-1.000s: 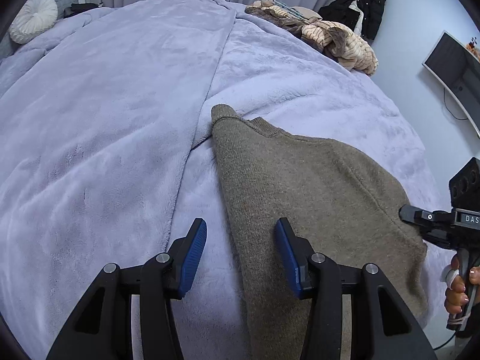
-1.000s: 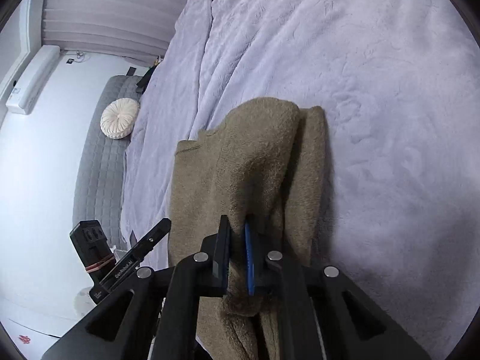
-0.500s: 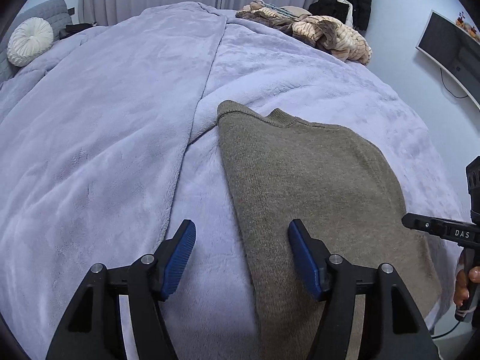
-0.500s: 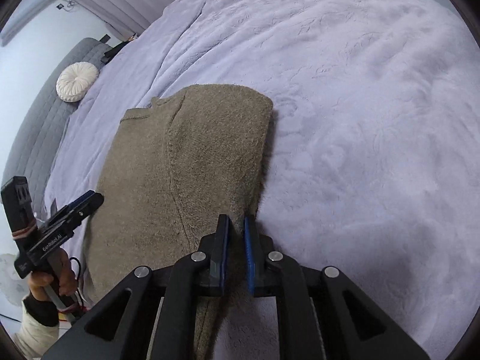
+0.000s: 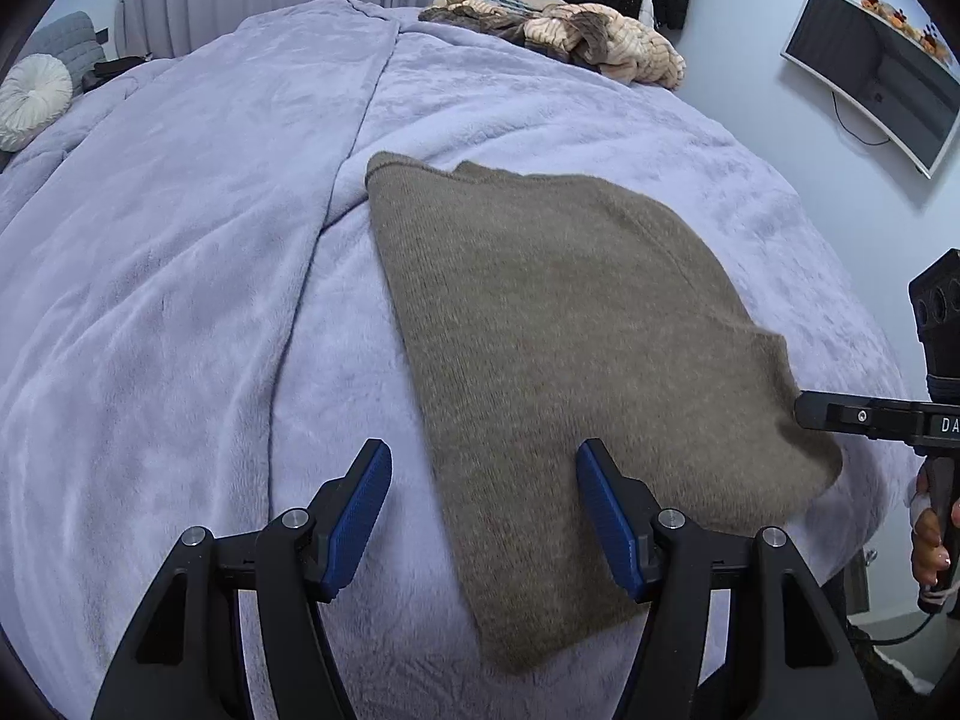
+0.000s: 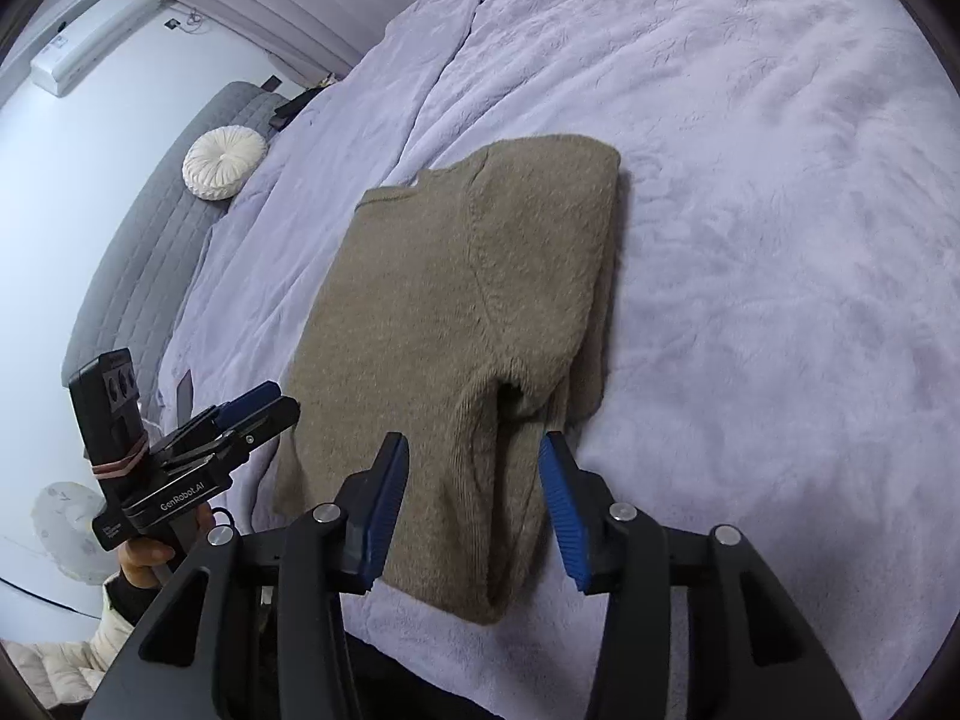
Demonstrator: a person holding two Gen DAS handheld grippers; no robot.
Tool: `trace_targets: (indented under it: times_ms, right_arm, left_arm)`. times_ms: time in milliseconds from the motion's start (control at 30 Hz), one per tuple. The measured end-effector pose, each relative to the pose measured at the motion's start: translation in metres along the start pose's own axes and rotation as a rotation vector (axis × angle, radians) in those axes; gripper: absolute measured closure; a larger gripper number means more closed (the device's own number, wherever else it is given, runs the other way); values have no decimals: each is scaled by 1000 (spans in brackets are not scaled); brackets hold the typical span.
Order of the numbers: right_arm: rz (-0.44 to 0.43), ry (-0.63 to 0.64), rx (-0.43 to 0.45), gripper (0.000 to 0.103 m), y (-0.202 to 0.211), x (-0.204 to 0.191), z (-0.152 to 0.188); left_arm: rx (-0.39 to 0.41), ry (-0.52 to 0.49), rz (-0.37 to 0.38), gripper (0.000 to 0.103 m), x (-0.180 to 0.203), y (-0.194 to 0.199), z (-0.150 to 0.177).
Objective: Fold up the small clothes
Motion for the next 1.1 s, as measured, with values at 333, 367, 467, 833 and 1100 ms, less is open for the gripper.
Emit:
trace_targets:
  times_ms: [333,367,467,833,1100]
  right_arm:
    - [143,-36,71,92,2,30,14]
    - [138,-48,89,91,7,29,13]
    - [176,-40,167,90,24,21,8]
    - [160,8,90,88,-20,3,18]
    - [90,-64,95,88,-14,10,18]
  left_arm:
    - [-27,48,5,37,0,-6,32]
    - [-26,50,3,37,0,-6,32]
    - [-27,52,-3,37,0,-6,33]
    - [-30,79,-31,27,-4,-5,34]
    - [-37,71,-36,27,-4,-7,30]
Point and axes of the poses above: each gripper's, at about its wrist camera, not at the fingertips, and y roughly against the way its jaws point, x to its right, z to its underside, the point moved 10 cm from there along -y, roughly the way its jaws point, and after that the axes turned 7 degrees about -y, right-handed, at the moved point
